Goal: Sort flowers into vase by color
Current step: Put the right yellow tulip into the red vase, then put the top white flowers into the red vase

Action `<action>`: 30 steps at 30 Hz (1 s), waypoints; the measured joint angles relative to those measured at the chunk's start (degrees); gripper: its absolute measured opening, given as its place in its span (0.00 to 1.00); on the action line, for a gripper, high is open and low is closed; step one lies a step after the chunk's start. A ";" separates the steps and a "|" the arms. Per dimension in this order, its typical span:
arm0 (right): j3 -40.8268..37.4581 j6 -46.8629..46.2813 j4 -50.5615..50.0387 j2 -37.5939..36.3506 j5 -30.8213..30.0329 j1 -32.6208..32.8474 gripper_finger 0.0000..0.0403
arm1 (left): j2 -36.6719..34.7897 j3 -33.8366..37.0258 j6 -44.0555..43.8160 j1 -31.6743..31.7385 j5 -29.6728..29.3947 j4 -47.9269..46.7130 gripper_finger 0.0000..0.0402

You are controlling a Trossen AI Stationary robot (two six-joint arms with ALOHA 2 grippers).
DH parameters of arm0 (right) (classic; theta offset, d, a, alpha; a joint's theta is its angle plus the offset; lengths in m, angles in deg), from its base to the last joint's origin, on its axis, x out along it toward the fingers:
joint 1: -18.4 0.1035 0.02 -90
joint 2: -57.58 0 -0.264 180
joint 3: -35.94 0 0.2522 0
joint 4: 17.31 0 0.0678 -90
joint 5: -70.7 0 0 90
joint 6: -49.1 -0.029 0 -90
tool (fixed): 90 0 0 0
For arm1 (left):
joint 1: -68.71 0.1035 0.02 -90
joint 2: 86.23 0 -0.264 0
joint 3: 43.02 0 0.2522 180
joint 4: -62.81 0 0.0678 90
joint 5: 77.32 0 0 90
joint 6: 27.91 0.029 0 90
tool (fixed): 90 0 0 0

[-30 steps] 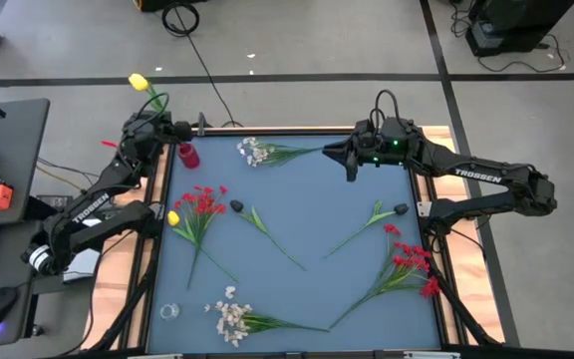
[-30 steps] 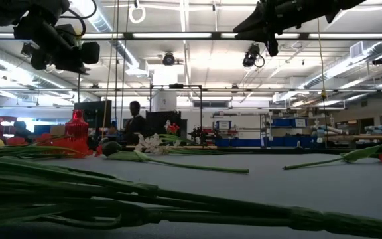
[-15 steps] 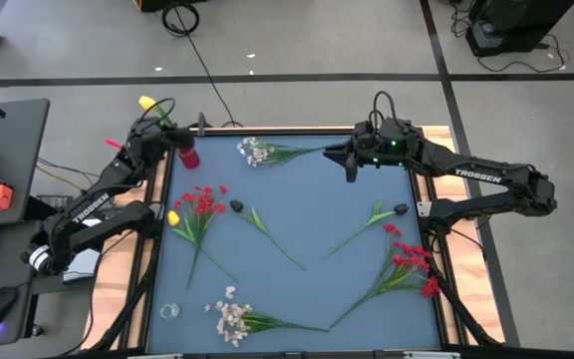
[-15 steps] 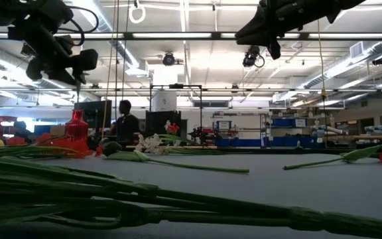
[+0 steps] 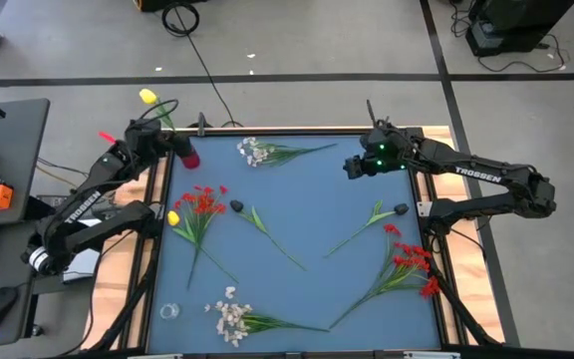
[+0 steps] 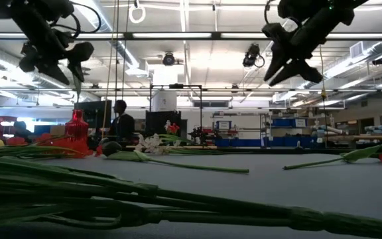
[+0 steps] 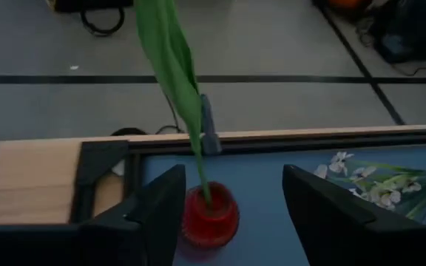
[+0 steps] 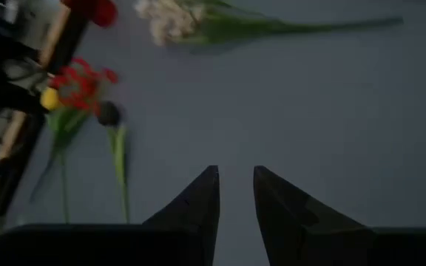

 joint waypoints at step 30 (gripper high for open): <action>-0.04 -9.99 -17.58 0.03 15.70 1.09 0.46 | 12.19 -6.37 -41.14 -37.76 10.44 -6.05 0.46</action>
